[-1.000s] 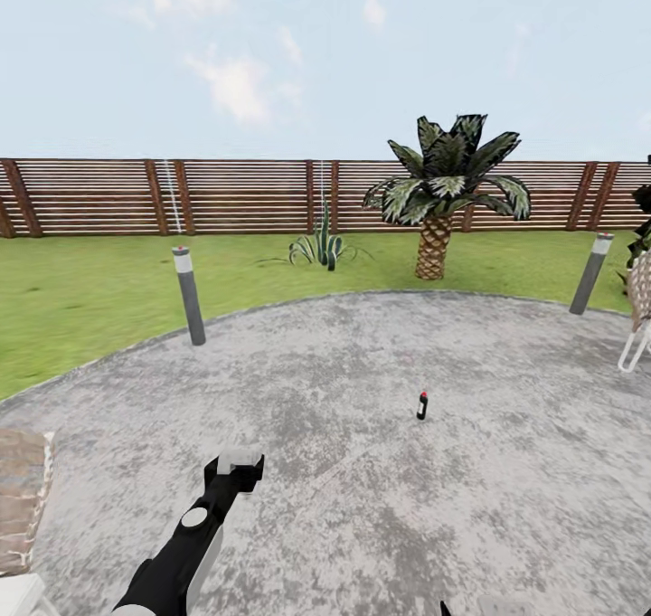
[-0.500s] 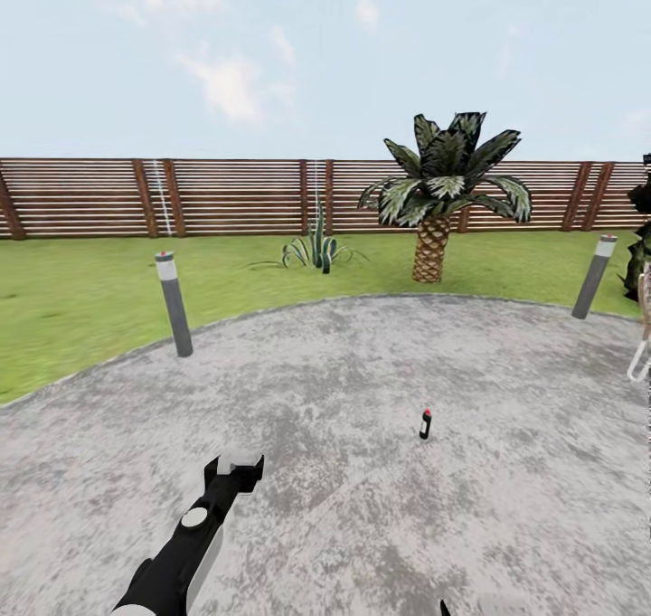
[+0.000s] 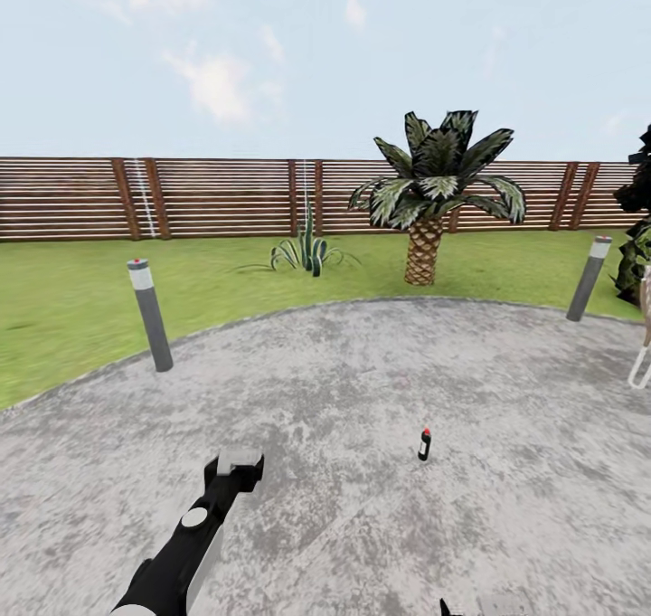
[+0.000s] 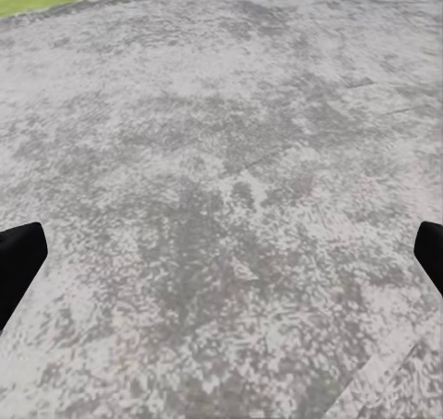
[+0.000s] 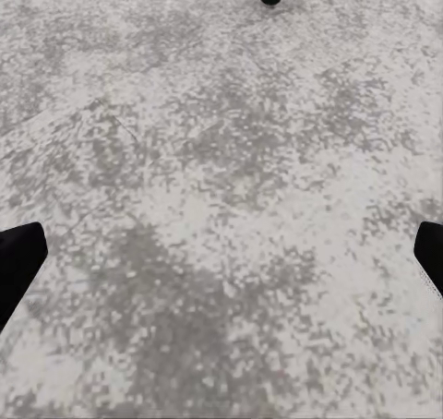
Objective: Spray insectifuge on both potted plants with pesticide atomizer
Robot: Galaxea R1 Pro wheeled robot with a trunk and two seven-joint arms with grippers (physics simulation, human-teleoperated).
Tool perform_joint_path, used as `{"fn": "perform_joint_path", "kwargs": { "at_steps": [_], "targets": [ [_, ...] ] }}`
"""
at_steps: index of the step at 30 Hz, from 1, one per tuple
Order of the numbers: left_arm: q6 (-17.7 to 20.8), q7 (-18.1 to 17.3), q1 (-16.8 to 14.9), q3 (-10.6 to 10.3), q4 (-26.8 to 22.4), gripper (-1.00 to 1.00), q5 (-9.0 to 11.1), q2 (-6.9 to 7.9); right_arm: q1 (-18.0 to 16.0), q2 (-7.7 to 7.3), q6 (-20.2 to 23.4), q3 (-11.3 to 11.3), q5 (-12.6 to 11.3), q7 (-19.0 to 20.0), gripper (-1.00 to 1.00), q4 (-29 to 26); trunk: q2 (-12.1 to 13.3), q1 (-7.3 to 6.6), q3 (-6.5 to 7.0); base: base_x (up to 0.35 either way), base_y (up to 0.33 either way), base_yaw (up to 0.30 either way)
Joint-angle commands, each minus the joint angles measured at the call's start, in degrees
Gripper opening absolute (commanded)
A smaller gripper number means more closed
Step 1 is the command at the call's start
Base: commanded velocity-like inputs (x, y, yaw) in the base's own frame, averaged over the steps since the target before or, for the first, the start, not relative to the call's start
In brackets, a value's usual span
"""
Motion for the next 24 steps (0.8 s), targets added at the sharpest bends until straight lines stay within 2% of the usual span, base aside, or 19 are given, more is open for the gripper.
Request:
{"fn": "perform_joint_path", "kwargs": {
  "at_steps": [1,13,24],
  "targets": [
    [-0.2,0.0,0.0,0.1,0.0,1.0,-0.3,-0.03,0.0,0.01,-0.2,0.0,0.0,0.0,1.0,-0.6,0.0,0.02,-0.06,0.336,0.0,-0.001],
    [-0.2,0.0,0.0,0.1,0.0,1.0,-0.3,-0.03,0.0,-0.04,-0.2,0.0,0.0,-0.1,1.0,-2.8,0.0,0.02,-0.06,0.336,0.002,0.0],
    [-0.2,0.0,0.0,0.2,0.0,1.0,-0.3,-0.03,0.0,-0.05,-0.2,0.0,0.0,0.0,1.0,-2.9,0.0,0.02,-0.06,0.336,0.076,0.0]
  ]
}}
